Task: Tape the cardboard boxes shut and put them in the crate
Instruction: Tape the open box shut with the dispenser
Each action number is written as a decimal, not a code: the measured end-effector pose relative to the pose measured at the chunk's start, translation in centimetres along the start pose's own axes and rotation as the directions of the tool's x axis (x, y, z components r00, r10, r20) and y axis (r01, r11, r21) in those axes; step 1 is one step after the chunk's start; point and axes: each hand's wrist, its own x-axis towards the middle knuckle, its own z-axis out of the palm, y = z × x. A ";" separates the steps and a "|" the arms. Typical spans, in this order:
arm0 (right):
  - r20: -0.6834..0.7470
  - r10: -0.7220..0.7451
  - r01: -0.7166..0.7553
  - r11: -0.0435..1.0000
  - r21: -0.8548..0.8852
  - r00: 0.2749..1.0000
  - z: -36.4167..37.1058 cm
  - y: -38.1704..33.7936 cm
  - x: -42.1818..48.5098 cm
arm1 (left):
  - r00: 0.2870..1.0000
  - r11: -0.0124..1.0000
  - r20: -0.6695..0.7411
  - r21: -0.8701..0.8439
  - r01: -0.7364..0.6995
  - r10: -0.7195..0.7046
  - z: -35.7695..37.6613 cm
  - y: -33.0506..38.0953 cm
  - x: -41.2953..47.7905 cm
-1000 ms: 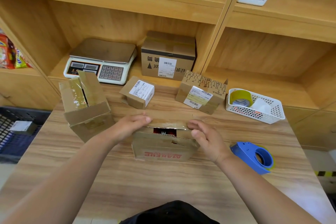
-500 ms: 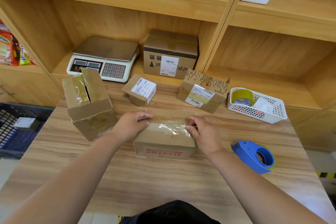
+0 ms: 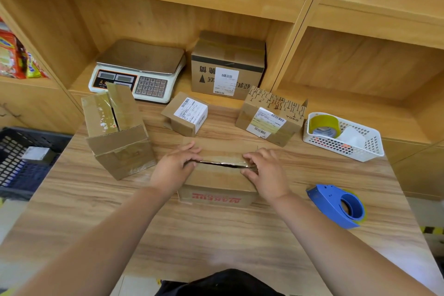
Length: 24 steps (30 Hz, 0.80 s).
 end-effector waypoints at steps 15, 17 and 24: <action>-0.072 0.005 0.002 0.995 0.095 0.997 -1.6 -0.3 -1.4 | 0.936 0.718 0.346 0.634 -0.288 0.070 0.7 4.4 -1.2; -0.068 0.008 -0.002 0.997 0.083 0.998 -1.7 -0.1 -1.8 | 0.933 0.725 0.354 0.626 -0.289 0.066 0.8 4.7 -0.9; -0.024 0.011 -0.009 0.995 0.096 1.000 -1.7 0.6 -3.2 | 0.879 0.647 0.475 0.685 -0.336 -0.046 1.4 4.4 -0.5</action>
